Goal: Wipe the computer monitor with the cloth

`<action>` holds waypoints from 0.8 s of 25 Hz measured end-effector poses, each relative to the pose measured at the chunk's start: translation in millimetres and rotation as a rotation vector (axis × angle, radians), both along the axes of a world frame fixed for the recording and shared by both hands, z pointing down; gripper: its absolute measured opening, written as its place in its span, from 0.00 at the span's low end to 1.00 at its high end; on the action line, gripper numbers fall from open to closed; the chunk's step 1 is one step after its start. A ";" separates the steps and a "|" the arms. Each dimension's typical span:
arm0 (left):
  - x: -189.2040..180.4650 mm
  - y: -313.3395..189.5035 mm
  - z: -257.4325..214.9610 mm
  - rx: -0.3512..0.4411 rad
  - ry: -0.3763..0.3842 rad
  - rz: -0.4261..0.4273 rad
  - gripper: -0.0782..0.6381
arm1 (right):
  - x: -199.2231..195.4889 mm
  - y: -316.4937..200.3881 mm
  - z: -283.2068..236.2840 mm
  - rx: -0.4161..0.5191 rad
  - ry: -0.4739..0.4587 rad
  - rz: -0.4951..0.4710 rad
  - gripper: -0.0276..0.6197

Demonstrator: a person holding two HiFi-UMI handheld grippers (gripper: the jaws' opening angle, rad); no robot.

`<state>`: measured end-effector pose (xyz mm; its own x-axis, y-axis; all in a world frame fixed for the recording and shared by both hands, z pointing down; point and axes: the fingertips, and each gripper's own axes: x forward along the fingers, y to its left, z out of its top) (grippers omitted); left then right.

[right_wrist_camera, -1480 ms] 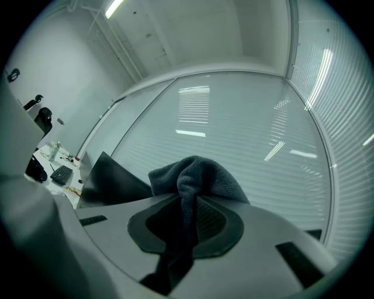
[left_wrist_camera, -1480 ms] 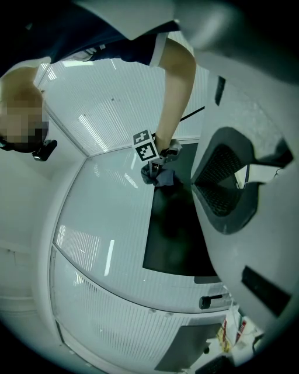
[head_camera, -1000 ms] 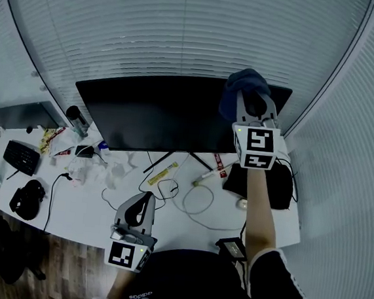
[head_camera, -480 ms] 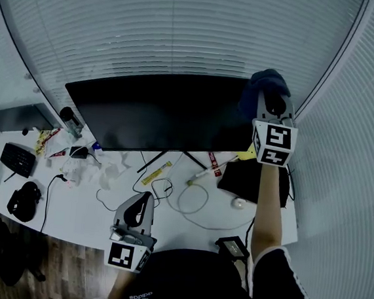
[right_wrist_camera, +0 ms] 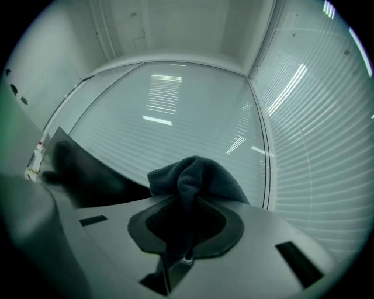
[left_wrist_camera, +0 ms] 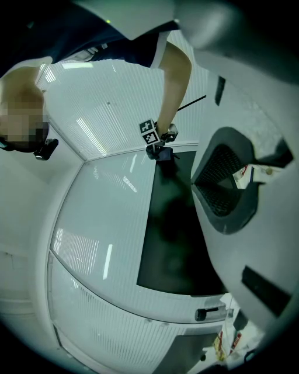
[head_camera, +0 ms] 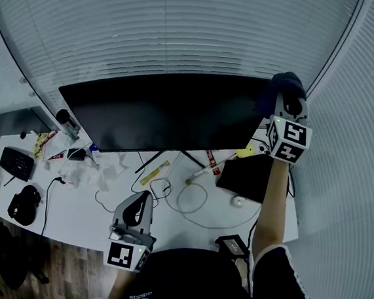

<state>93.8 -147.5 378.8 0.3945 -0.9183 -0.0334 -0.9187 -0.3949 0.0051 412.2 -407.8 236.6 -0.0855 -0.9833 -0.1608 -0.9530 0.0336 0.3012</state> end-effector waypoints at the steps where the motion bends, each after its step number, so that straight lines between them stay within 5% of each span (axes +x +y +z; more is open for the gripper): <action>1: 0.2 -0.3 0.2 -0.003 0.001 -0.001 0.12 | 0.8 0.0 0.3 0.000 0.004 0.002 0.11; 20: 1.9 3.0 2.5 0.012 -0.004 0.016 0.12 | -3.4 -1.1 68.1 -0.120 0.038 -0.023 0.11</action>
